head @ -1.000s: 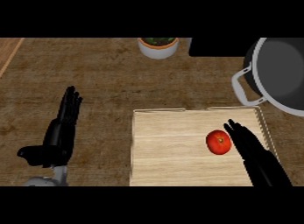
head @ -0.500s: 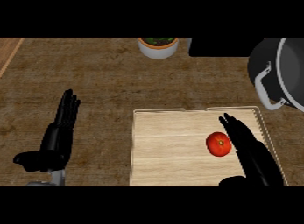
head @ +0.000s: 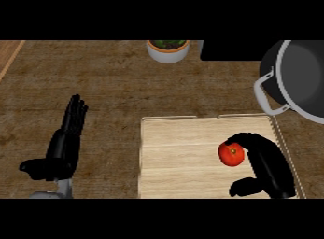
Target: Pick the tomato from the tray and place it in the pot
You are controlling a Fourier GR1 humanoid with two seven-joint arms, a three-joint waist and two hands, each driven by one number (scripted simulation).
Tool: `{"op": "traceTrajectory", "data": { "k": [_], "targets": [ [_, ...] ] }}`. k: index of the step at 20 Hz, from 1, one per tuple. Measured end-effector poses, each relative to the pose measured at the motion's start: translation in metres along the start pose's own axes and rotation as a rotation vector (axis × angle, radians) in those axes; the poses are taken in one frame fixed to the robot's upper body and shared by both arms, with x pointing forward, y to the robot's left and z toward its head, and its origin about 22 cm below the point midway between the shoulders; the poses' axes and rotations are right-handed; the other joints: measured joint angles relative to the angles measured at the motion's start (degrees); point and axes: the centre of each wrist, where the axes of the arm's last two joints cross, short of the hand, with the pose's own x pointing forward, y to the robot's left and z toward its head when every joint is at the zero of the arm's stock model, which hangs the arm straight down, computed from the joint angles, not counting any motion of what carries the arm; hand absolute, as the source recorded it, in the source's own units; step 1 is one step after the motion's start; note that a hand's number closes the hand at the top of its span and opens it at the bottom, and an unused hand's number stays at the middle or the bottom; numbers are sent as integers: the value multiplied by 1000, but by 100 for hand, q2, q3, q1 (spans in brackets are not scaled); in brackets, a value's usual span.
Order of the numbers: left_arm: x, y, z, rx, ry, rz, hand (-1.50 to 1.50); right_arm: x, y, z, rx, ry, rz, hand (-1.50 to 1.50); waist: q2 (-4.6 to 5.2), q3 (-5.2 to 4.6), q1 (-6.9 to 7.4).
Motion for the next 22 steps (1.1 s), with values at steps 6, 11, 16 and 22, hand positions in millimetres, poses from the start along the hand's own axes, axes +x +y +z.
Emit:
{"op": "traceTrajectory", "data": {
  "k": [6,11,16,22],
  "targets": [
    [-5,4,2,2,5,5,0,2,0,1,-75,-41,24,150,-7,0,-2],
    [-2,0,-4,-8,-2,7,0,17,16,-26,-103,-114,125,150,-38,-49,63],
    [4,-6,-5,-26,-10,6,0,35,34,-55,-103,-230,303,150,-62,-90,176],
    [3,-1,-1,-17,-10,-1,0,53,53,-55,-251,-332,362,150,-78,-95,76]
  ]
}}
